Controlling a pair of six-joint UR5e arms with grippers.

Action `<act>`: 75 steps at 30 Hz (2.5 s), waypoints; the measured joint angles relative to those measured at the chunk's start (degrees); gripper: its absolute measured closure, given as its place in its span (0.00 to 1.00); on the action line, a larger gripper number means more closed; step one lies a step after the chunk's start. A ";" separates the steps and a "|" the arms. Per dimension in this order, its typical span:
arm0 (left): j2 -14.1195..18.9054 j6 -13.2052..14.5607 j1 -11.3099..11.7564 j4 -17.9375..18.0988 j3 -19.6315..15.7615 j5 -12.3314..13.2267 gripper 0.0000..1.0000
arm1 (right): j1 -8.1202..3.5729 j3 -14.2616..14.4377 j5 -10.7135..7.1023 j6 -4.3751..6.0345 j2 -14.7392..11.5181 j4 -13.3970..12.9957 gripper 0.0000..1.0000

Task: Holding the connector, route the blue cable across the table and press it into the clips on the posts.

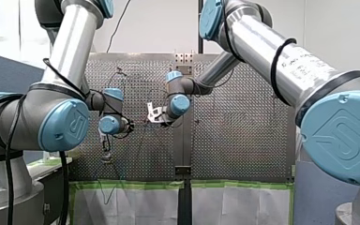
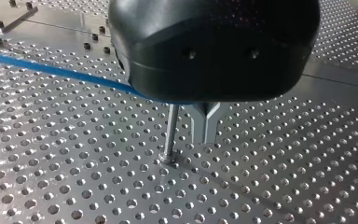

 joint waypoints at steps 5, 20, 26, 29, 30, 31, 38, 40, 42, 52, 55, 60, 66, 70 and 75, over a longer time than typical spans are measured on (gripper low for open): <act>-0.03 -0.16 -0.03 0.02 0.53 0.50 1.00 | -0.65 -0.01 -0.46 0.10 -0.01 -0.04 1.00; 0.72 4.26 -0.59 -6.73 -0.52 0.55 1.00 | -0.56 -0.02 -0.99 -1.49 -0.13 -0.02 1.00; 3.35 3.52 -0.66 -7.36 -1.69 0.60 1.00 | -0.41 -0.02 -0.95 -2.24 -0.83 0.21 1.00; 4.07 2.51 -0.66 -6.62 -1.76 0.66 1.00 | -0.30 -0.01 -0.90 -2.09 -1.00 0.20 1.00; 4.17 2.12 -0.66 -6.22 -1.77 0.67 1.00 | -0.29 -0.01 -0.88 -1.90 -1.03 0.19 1.00; 4.24 1.68 -0.66 -5.67 -1.78 0.69 1.00 | -0.30 -0.01 -0.87 -1.50 -1.04 0.16 1.00; 3.52 0.82 -0.38 -2.73 -1.31 1.27 1.00 | -0.91 -0.01 -1.01 -0.12 -1.01 -0.02 1.00; 2.68 0.83 -0.35 -2.50 -0.63 1.48 1.00 | -1.14 -0.01 -1.03 -0.01 -1.00 -0.14 1.00; 1.76 0.87 -0.34 -2.39 0.17 1.62 1.00 | -1.34 -0.01 -1.04 0.04 -1.00 -0.27 1.00; -1.12 0.62 0.07 -3.34 4.90 1.90 1.00 | -2.87 -0.01 -1.12 0.21 -0.99 -0.64 1.00; -1.15 0.56 0.18 -4.46 6.69 1.92 1.00 | -3.31 -0.01 -1.14 0.44 -1.00 -0.83 1.00; -1.19 0.46 0.66 -6.60 9.55 1.93 1.00 | -3.91 -0.03 -1.40 0.68 -0.99 -1.17 1.00; -1.18 0.54 0.90 -8.74 12.28 1.93 1.00 | -4.66 -0.13 -1.62 0.71 -1.00 -1.21 1.00; -1.18 0.64 0.95 -9.34 12.63 1.93 1.00 | -5.10 -0.18 -1.82 0.76 -1.00 -1.23 1.00; -1.17 1.61 0.98 -10.66 12.61 1.77 0.81 | -5.38 -0.40 -2.57 0.79 -0.99 -1.24 1.00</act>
